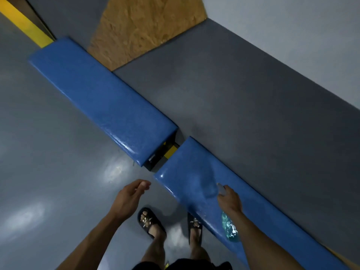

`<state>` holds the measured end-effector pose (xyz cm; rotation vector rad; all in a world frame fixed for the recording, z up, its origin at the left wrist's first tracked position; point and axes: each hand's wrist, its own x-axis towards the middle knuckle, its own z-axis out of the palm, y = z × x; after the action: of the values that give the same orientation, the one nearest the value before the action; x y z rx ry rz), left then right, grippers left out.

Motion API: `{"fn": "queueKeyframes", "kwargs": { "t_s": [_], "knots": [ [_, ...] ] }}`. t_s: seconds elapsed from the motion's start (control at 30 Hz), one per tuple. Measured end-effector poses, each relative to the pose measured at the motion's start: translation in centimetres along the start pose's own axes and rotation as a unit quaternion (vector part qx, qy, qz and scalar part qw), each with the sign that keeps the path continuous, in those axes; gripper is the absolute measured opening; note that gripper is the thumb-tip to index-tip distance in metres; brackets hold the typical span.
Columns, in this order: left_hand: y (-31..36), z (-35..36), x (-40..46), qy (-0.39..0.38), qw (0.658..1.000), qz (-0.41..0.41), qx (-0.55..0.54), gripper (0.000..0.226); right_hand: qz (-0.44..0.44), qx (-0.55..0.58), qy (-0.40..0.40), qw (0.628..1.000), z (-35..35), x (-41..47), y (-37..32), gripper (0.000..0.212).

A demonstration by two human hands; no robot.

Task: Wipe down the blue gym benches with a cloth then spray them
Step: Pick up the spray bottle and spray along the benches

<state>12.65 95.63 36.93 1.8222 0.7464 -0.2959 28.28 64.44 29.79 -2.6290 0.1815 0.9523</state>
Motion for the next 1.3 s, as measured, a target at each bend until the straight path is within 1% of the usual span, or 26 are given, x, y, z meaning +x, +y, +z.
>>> {"fn": "queueKeyframes", "kwargs": {
  "t_s": [0.1, 0.17, 0.27, 0.33, 0.4, 0.53, 0.6, 0.7, 0.77, 0.83, 0.9, 0.97, 1.0, 1.07, 1.13, 1.23, 1.3],
  "knots": [
    [-0.9, -2.6, 0.6, -0.003, 1.000, 0.003, 0.003, 0.040, -0.029, -0.009, -0.044, 0.999, 3.8, -2.2, -2.2, 0.037],
    [-1.8, -4.2, 0.8, 0.000, 1.000, 0.005, 0.003, 0.038, -0.035, -0.001, -0.054, 0.998, 6.5, -3.9, -3.8, 0.039],
    [-3.1, -6.1, 0.9, 0.001, 1.000, 0.006, 0.005, 0.038, -0.025, -0.003, -0.063, 0.998, 9.9, -5.7, -5.5, 0.028],
    [-3.8, -7.0, 1.0, 0.004, 1.000, 0.005, 0.005, 0.038, -0.023, -0.019, -0.057, 0.998, 11.2, -6.6, -6.7, 0.011],
    [-4.3, -7.6, 1.0, 0.006, 1.000, 0.004, 0.006, 0.039, -0.026, -0.017, -0.049, 0.998, 11.7, -7.2, -8.0, 0.008],
    [-5.3, -8.1, 0.8, 0.008, 1.000, -0.006, 0.000, 0.038, -0.031, -0.012, -0.035, 0.999, 11.4, -5.8, -9.8, 0.005],
    [-5.5, -8.2, 0.9, 0.007, 1.000, -0.011, -0.002, 0.037, -0.030, 0.017, -0.017, 0.999, 10.3, -4.7, -10.7, 0.018],
    [-5.3, -8.5, 1.3, 0.005, 1.000, -0.011, -0.003, 0.038, -0.002, 0.071, 0.026, 0.997, 7.9, -2.6, -11.4, 0.022],
    [-4.9, -8.6, 1.8, 0.001, 1.000, -0.010, -0.003, 0.039, 0.021, 0.078, 0.045, 0.996, 6.3, -1.0, -11.6, 0.028],
    [-4.5, -8.6, 2.4, -0.001, 1.000, -0.007, -0.003, 0.040, 0.037, 0.057, 0.060, 0.996, 4.8, 0.4, -11.7, 0.034],
    [-4.0, -8.7, 3.2, -0.001, 1.000, -0.006, -0.004, 0.039, 0.027, 0.010, 0.058, 0.998, 3.6, 1.3, -11.8, 0.045],
    [-3.5, -8.8, 4.0, 0.000, 1.000, -0.005, -0.004, 0.037, 0.017, -0.022, 0.047, 0.999, 3.0, 1.7, -11.9, 0.049],
    [-3.2, -8.8, 4.4, -0.001, 1.000, -0.004, -0.002, 0.035, 0.019, -0.021, 0.045, 0.999, 2.9, 1.8, -11.9, 0.047],
    [-2.6, -8.9, 5.2, -0.001, 1.000, -0.004, 0.000, 0.034, 0.020, -0.003, 0.042, 0.999, 3.2, 1.6, -12.0, 0.035],
    [-1.7, -9.3, 5.9, -0.002, 1.000, -0.006, 0.001, 0.036, -0.004, 0.029, 0.029, 0.999, 3.7, 1.1, -12.5, 0.024],
    [0.0, -10.2, 7.0, 0.008, 1.000, -0.002, 0.011, 0.038, -0.062, 0.049, -0.020, 0.997, 5.0, 0.4, -14.3, 0.029],
    [0.8, -11.1, 7.5, 0.020, 1.000, -0.001, 0.010, 0.037, -0.098, 0.024, -0.055, 0.993, 6.3, 0.2, -15.9, 0.025]
  ]
}}
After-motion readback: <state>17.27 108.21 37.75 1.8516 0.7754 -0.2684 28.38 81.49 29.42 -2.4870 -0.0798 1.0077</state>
